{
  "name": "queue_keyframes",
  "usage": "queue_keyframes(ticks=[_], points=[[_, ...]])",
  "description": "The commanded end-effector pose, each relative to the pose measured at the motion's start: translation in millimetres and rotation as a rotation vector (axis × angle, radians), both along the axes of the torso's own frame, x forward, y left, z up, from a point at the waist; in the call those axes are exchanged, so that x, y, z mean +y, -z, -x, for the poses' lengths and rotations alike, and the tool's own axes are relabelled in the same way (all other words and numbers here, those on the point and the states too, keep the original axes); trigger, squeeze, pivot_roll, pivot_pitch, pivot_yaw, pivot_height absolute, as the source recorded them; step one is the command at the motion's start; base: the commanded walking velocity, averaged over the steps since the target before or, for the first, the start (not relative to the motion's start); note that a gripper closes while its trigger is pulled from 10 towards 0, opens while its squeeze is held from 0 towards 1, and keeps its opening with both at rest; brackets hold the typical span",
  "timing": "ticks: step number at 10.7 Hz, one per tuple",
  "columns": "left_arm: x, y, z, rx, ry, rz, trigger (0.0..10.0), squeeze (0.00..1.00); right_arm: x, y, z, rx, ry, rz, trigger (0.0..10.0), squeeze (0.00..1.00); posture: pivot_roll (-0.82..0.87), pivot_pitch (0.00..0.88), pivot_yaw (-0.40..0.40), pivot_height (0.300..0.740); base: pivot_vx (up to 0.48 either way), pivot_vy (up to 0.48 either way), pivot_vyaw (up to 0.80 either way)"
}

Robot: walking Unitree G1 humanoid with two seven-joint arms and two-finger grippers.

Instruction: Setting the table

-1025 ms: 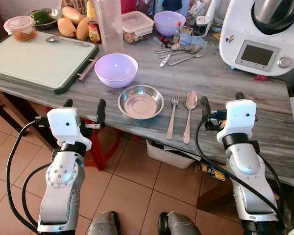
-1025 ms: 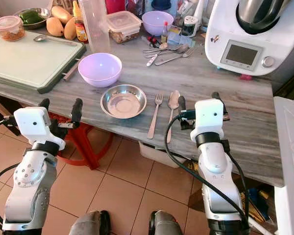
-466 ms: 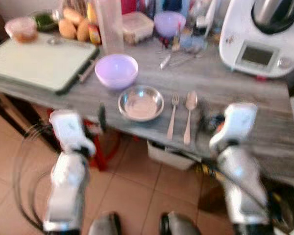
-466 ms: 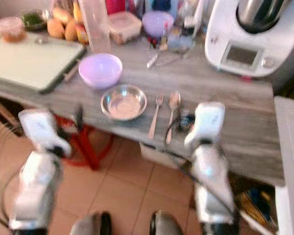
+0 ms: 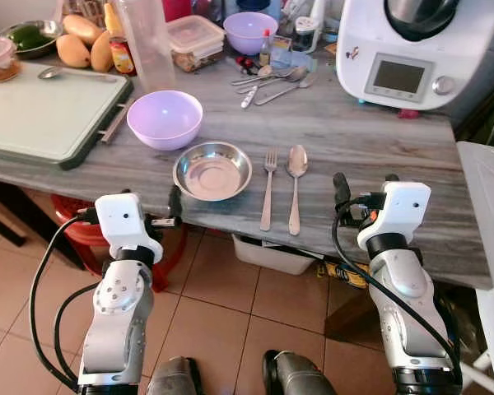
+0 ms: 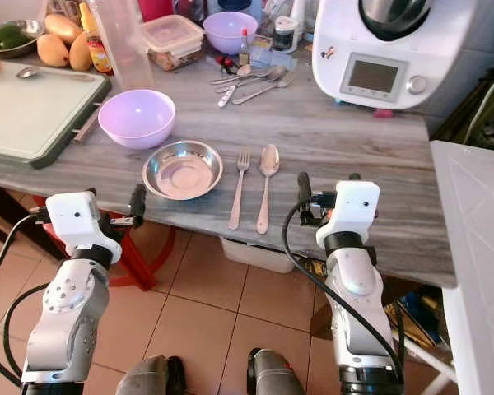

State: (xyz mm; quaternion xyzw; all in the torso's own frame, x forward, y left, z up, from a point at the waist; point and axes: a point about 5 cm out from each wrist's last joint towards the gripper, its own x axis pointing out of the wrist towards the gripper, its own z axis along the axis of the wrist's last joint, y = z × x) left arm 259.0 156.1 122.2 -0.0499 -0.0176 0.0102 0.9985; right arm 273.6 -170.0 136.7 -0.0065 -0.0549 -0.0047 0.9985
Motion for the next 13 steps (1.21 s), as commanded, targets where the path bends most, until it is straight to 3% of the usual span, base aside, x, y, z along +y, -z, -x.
queue_keyframes(ticks=[1,4,7,10,13], points=[[1.8,1.9,1.3,0.014,-0.008,-0.005,10.0,0.00,1.8,-2.6,-1.4,-0.017,-0.014,-0.001,10.0,0.00,-0.02,0.143,0.001,0.740,-0.240,0.000,0.00],[7.4,4.7,9.1,0.029,-0.018,-0.017,10.0,0.00,-5.5,-0.1,5.3,-0.017,0.012,0.000,10.0,0.00,-0.01,0.127,0.000,0.740,-0.272,0.000,0.00],[16.7,10.6,20.3,0.055,-0.039,-0.037,10.0,0.00,-19.7,13.0,29.5,0.032,0.070,0.009,10.0,0.00,-0.01,0.110,-0.001,0.740,-0.291,0.000,0.00],[15.4,5.7,13.4,0.028,-0.041,-0.041,10.0,0.00,-21.3,11.7,24.9,0.005,0.083,0.070,10.0,0.00,-0.03,0.079,0.002,0.740,-0.180,0.000,0.00],[10.5,11.7,16.9,0.046,0.006,-0.042,10.0,0.00,-21.8,13.9,26.5,0.002,0.124,0.066,10.0,0.00,-0.03,0.066,0.019,0.740,0.000,0.000,0.00]])
